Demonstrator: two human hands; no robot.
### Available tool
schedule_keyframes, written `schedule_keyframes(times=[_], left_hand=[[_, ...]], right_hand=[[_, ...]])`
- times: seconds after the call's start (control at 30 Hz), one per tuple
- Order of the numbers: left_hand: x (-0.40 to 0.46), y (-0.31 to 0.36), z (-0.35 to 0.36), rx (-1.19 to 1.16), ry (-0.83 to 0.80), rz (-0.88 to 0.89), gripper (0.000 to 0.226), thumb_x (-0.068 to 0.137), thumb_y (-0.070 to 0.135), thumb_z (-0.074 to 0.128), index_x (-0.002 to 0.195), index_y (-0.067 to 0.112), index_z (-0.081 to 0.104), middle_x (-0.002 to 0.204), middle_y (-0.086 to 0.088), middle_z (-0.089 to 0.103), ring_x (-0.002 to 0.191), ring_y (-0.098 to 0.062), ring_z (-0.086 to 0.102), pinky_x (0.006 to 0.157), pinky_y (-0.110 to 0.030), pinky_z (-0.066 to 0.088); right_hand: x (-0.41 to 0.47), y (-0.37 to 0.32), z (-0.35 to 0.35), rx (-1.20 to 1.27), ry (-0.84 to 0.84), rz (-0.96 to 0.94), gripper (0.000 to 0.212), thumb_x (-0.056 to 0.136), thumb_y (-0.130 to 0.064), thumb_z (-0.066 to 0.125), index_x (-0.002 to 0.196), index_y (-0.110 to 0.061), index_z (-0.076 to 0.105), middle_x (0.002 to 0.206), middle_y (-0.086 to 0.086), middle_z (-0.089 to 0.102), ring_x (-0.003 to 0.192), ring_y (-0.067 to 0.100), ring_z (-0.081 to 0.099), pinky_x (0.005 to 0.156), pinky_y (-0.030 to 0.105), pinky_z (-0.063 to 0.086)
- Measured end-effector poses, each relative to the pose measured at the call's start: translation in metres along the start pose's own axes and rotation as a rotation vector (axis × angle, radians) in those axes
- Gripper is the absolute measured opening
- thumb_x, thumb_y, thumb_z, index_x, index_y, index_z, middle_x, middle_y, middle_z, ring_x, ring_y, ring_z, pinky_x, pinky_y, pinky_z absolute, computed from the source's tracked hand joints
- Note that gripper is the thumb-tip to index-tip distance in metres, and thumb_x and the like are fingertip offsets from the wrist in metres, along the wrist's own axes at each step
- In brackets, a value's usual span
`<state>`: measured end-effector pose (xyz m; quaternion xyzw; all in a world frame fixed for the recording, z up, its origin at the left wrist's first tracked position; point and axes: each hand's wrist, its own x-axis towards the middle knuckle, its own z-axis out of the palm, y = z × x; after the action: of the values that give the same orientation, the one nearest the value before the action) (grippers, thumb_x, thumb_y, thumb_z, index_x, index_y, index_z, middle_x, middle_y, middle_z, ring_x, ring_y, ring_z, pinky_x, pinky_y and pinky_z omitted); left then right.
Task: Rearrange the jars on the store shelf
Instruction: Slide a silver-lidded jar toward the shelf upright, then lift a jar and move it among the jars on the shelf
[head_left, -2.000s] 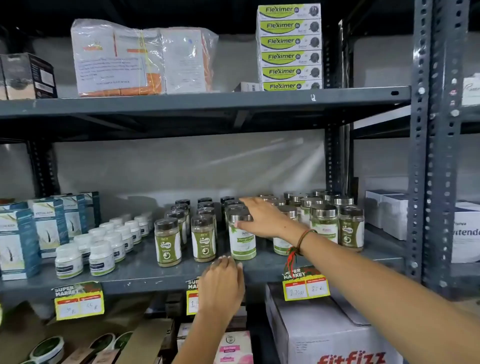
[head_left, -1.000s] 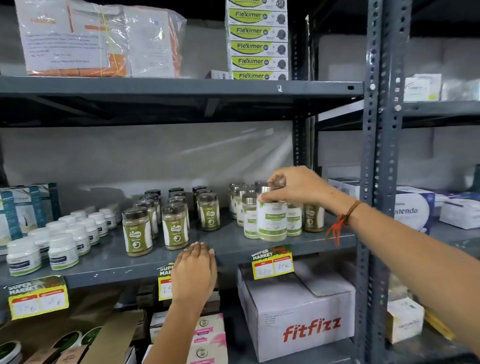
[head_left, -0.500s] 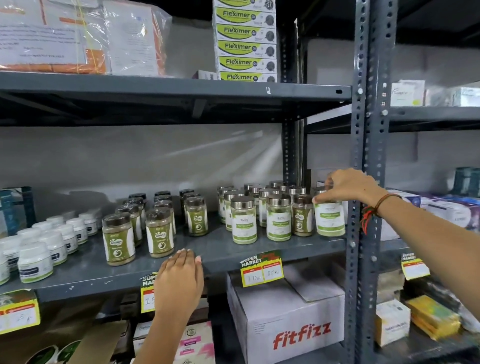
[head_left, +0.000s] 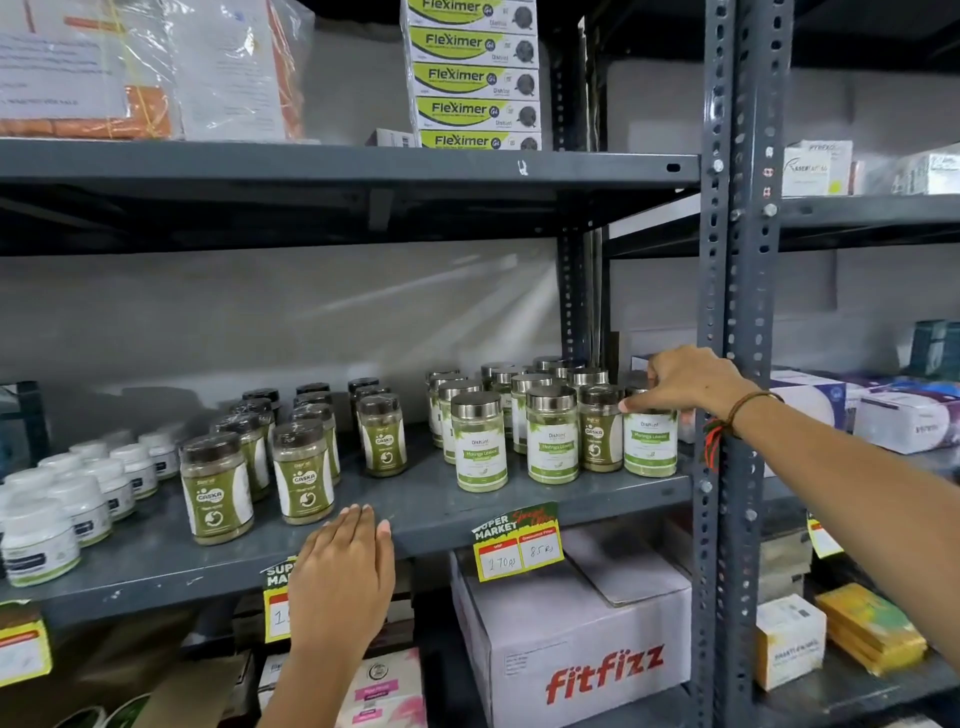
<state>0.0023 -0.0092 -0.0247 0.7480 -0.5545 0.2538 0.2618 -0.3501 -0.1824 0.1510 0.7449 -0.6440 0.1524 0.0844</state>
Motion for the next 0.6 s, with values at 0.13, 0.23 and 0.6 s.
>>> schedule_keyframes(times=[0.13,0.23,0.6], left_hand=[[-0.001,0.001,-0.002,-0.007,-0.001,-0.002,0.054,0.094,0.037,0.031,0.108,0.002,0.069,0.108,-0.015,0.070,0.103,-0.028,0.065,0.091,-0.043,0.050],[-0.002,0.002,-0.004,-0.008,-0.002,-0.008,0.054,0.094,0.037,0.031,0.108,0.002,0.069,0.109,-0.016,0.070,0.104,-0.029,0.065,0.092,-0.043,0.049],[-0.001,0.001,-0.002,-0.008,0.004,-0.020,0.055,0.093,0.038,0.030,0.108,0.001,0.069,0.107,-0.016,0.071,0.102,-0.029,0.065,0.090,-0.044,0.050]], right_hand=[[-0.002,-0.001,-0.001,-0.051,-0.023,-0.021,0.070,0.064,-0.082,0.061,0.083,-0.014,0.065,0.068,-0.001,0.069,0.057,0.016,0.067,0.057,0.027,0.049],[-0.010,-0.007,-0.010,-0.208,0.075,-0.044,0.077,0.066,-0.087,0.051,0.091,-0.016,0.064,0.079,0.000,0.064,0.075,0.023,0.064,0.069,0.033,0.049],[0.008,-0.033,-0.002,0.016,-0.062,-0.267,0.079,0.076,-0.063,0.067,0.141,-0.023,0.048,0.142,0.006,0.055,0.124,0.027,0.056,0.100,0.044,0.049]])
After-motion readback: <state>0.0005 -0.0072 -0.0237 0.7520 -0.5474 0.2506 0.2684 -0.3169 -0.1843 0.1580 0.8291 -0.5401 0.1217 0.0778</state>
